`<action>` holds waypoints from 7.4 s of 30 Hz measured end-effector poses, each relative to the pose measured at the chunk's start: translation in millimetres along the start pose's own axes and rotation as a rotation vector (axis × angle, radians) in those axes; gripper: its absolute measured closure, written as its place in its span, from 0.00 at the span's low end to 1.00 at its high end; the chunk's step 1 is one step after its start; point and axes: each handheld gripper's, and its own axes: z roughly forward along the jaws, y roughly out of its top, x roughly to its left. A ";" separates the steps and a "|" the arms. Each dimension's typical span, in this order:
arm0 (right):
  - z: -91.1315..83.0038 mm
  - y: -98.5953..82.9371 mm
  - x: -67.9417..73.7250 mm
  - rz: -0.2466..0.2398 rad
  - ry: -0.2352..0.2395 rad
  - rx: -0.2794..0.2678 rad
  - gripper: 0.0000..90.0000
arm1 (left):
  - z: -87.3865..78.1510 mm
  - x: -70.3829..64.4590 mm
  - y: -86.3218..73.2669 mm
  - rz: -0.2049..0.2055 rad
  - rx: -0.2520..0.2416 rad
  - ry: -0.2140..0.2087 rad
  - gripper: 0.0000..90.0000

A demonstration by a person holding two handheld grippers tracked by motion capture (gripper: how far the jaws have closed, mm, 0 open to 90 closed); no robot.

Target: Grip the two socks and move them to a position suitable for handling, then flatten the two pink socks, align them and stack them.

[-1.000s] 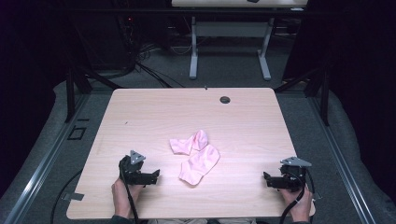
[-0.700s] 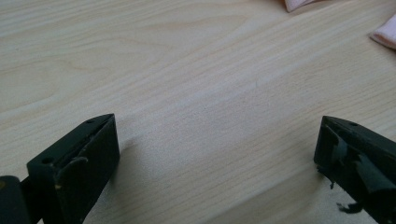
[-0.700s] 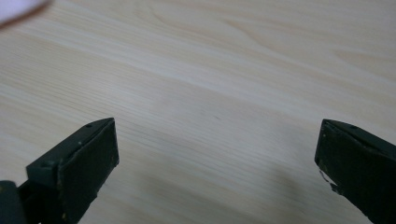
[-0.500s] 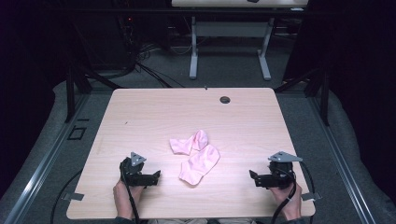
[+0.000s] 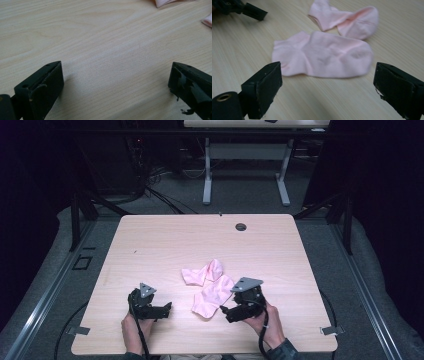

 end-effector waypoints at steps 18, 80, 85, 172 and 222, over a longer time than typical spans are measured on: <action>96.0 38.3 52.1 -0.158 0.145 0.230 0.64 | 0.0 0.0 0.0 0.000 0.000 0.000 0.00; -10.4 -17.0 -19.9 0.281 0.110 -0.159 0.93 | -13.0 -147.9 28.6 0.489 -0.039 -0.030 0.80; 7.8 -49.6 -25.5 0.347 0.116 -0.060 0.82 | -16.0 -139.9 21.2 0.407 -0.002 -0.121 0.45; -24.6 -132.0 -77.4 0.408 -0.072 -0.140 0.16 | 86.7 -43.5 142.6 0.403 0.252 -0.276 0.58; 83.2 17.8 -66.8 0.260 0.119 0.097 0.65 | 2.3 -11.3 15.2 0.101 0.020 0.028 0.15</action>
